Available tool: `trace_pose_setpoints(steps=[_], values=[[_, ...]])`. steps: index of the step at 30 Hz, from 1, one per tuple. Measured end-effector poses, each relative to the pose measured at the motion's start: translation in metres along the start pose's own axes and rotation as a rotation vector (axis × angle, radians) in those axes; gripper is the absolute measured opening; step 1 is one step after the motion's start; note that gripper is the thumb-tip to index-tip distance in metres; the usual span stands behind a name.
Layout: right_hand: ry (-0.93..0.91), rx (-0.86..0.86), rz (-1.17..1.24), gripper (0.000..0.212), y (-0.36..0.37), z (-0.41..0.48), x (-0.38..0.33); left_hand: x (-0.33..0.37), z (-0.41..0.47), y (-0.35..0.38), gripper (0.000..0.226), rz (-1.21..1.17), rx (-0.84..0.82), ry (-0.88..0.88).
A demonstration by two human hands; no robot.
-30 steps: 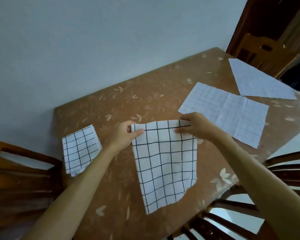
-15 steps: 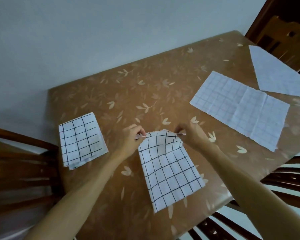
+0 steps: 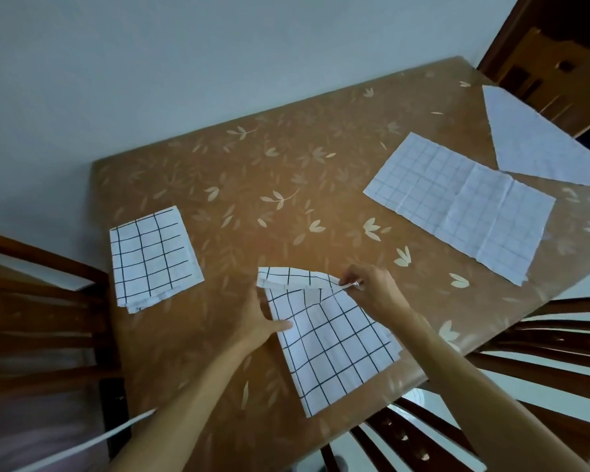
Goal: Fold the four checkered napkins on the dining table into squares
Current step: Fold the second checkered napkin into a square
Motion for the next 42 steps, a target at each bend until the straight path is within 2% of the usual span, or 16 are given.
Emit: trace_pose_setpoints(steps=[4,8,11,14,17,19,21,24,26,28,31,33,37,42], values=[[-0.025,0.008,-0.023,0.015,0.000,-0.006,0.002,-0.009,-0.007,0.017,0.045,-0.089,0.017,0.048],[-0.026,-0.040,-0.067,0.022,0.001,-0.022,0.008,-0.014,-0.002,0.014,0.022,-0.065,0.077,0.161],[-0.042,-0.099,-0.110,0.025,0.001,-0.040,0.017,-0.026,0.008,0.002,0.010,0.045,0.149,0.206],[-0.076,-0.152,-0.157,0.032,0.004,-0.057,0.028,-0.027,0.010,-0.008,0.022,0.005,0.125,0.125],[-0.086,-0.218,-0.211,0.030,0.014,-0.071,0.032,-0.031,0.012,-0.015,0.030,0.025,0.058,0.046],[-0.075,-0.264,-0.244,0.028,0.023,-0.078,0.032,-0.031,0.012,-0.016,0.036,-0.002,0.080,0.003],[-0.076,-0.329,-0.289,0.027,0.031,-0.085,0.032,-0.030,0.010,-0.012,0.031,-0.036,0.123,-0.024],[-0.113,-0.430,-0.302,0.031,0.043,-0.096,0.032,-0.025,0.006,-0.006,0.006,0.038,0.105,0.020],[-0.089,-0.483,-0.271,0.038,0.047,-0.100,0.033,-0.026,0.007,0.000,0.017,0.111,0.052,0.059],[-0.082,-0.421,-0.267,0.035,0.048,-0.098,0.035,-0.028,0.010,0.007,0.022,0.158,0.009,0.075],[-0.125,-0.167,-0.322,0.025,0.048,-0.083,0.032,-0.030,0.016,0.016,0.014,0.315,-0.011,0.145],[-0.124,-0.070,-0.349,0.035,0.055,-0.070,0.017,-0.029,0.017,0.019,0.009,0.391,-0.006,0.229],[-0.225,-0.154,-0.388,0.058,0.093,-0.055,-0.023,-0.030,0.017,0.022,0.013,0.438,-0.005,0.283],[-0.191,-0.357,-0.453,0.064,0.135,-0.052,-0.024,-0.039,0.017,0.015,0.017,0.471,-0.006,0.280]])
Point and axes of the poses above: each hand's wrist, its own z-axis towards the middle knuckle, its own y-axis out of the palm, x = y × z, the point moved 1 cm from there along z, towards the middle knuckle, and after that the axes turned 8 degrees about -z, right-handed, at the moved point
